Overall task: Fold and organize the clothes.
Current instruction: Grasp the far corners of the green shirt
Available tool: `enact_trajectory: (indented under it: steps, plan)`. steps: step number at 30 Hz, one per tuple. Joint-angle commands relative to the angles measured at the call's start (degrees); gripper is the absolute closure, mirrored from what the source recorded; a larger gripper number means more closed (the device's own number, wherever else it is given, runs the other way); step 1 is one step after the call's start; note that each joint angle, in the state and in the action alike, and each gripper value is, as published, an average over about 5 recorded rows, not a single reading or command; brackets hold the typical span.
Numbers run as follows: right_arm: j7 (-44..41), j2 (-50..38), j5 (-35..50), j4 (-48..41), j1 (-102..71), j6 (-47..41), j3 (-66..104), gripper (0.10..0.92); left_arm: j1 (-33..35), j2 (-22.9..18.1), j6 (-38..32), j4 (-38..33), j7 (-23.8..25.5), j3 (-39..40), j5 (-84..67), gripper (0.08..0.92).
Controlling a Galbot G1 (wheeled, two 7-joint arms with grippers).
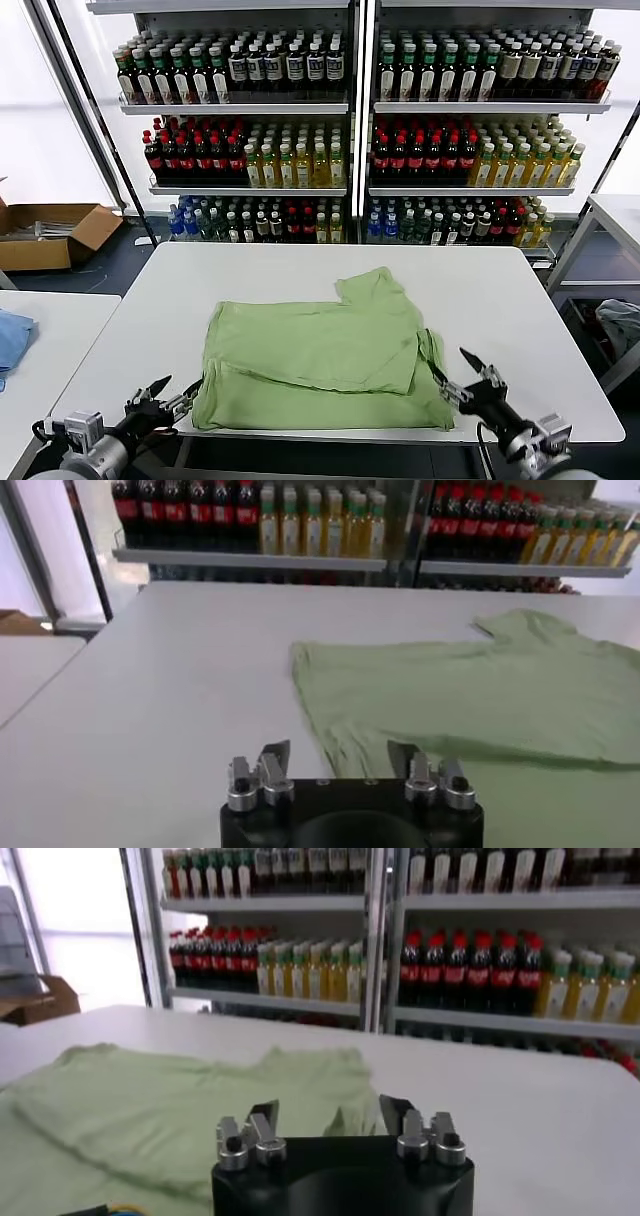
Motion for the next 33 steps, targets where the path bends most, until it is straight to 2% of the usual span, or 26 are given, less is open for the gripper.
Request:
enact_trajectory:
  steps: [1,4,7,20,26,33]
  plan:
    - [-4.6,1.8,0.1,-17.9,25.9,-2.2,-7.6,0.209,-18.0,8.8,-0.1,12.8,3.2,6.0,-4.7,0.276]
    - [-6.7,3.1,-0.9,-24.9,32.4,-2.5,-11.2,0.203,-23.7,10.2,-0.1,17.5,3.7,9.4,-5.8,0.207]
    - [-9.0,3.7,-1.7,-31.0,37.0,-2.4,-14.2,0.203,-28.1,10.9,-0.1,21.5,4.0,12.3,-6.2,0.181]
    - [-13.0,7.9,-5.5,-51.8,52.3,-2.3,-23.7,0.203,-43.8,9.4,-0.2,38.1,5.8,24.7,-4.9,0.177]
    - [-11.9,10.8,-7.7,-57.4,55.2,-2.5,-25.1,0.203,-48.8,7.6,-0.2,43.4,5.5,28.9,-4.6,0.177]
    - [-9.0,13.0,-11.0,-61.4,56.3,-3.9,-24.8,0.203,-51.4,6.1,-0.3,46.7,5.6,31.1,-4.4,0.177]
